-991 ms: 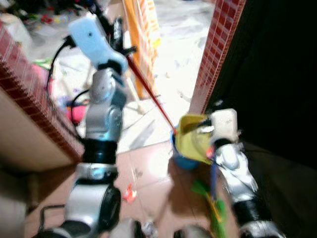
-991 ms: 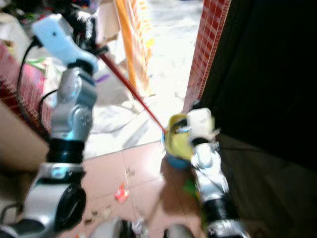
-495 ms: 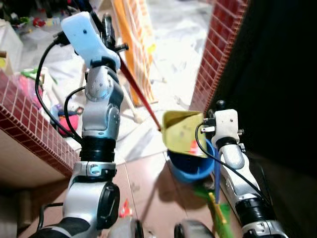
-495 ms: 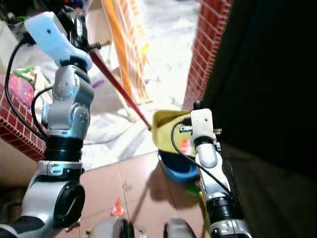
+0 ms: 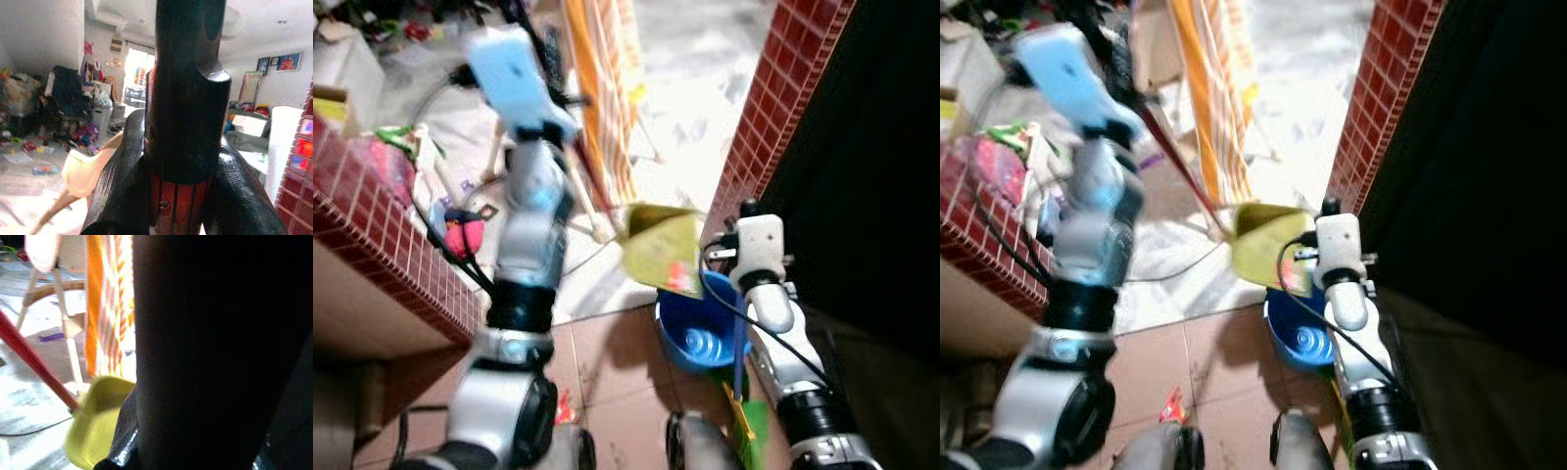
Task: Sweep floor
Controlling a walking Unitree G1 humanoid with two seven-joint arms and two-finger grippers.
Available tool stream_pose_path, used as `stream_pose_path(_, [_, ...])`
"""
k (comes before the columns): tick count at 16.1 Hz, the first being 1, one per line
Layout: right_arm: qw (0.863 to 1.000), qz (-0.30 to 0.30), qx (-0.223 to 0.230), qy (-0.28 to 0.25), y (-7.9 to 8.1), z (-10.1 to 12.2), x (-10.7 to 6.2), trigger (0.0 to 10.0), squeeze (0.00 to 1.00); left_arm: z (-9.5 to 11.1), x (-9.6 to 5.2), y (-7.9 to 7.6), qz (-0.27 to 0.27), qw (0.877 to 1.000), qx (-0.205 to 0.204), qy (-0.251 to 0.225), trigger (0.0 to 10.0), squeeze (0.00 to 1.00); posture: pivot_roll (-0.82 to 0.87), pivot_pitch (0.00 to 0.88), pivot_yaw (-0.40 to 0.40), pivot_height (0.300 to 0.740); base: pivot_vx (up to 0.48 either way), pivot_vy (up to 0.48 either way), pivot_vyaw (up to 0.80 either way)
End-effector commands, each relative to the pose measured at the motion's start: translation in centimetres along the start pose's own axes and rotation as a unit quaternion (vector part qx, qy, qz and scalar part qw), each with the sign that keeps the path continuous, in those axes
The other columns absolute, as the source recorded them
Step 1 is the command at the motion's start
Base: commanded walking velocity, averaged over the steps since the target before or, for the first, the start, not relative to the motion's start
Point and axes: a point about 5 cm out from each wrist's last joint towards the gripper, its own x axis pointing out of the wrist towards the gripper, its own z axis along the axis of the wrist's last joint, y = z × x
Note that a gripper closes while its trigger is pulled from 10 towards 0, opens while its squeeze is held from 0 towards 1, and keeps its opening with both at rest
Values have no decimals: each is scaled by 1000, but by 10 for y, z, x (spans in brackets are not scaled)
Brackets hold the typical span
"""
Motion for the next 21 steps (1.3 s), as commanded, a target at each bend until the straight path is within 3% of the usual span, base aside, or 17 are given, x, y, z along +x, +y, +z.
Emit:
stream_pose_path(1, [1000, 8, 4, -17, 4, 7, 2, 10000, 0, 18, 1, -2, -5, 999, -6, -47, 10000, 0, -96, 92, 46, 740, 0, 0, 0])
stream_pose_path(9, [1000, 11, 3, -20, 6, 9, 4, 10000, 0, 8, -18, -34, -121, 991, 13, -51, 10000, 0, -91, 86, 47, 740, 0, 0, 0])
stream_pose_path(13, [998, 31, 28, -39, 8, 19, 7, 10000, 0, 44, -5, -39, -135, 984, -1, -112, 10000, 0, -85, 82, 44, 740, 0, 0, 0])
stream_pose_path(17, [998, 40, 20, -50, 12, 23, 10, 10000, 0, 70, 13, -27, -91, 986, -36, -137, 10000, 0, -80, 81, 43, 740, 0, 0, 0])
stream_pose_path(20, [998, 41, 9, -53, 10, 23, 8, 10000, 0, 94, 26, -6, -47, 985, -33, -165, 10000, 0, -76, 84, 39, 740, 0, 0, 0])
stream_pose_path(21, [998, 43, 2, -51, 9, 21, 7, 10000, 0, 103, 30, 3, -35, 983, -5, -182, 10000, 0, -72, 85, 37, 740, 0, 0, 0])
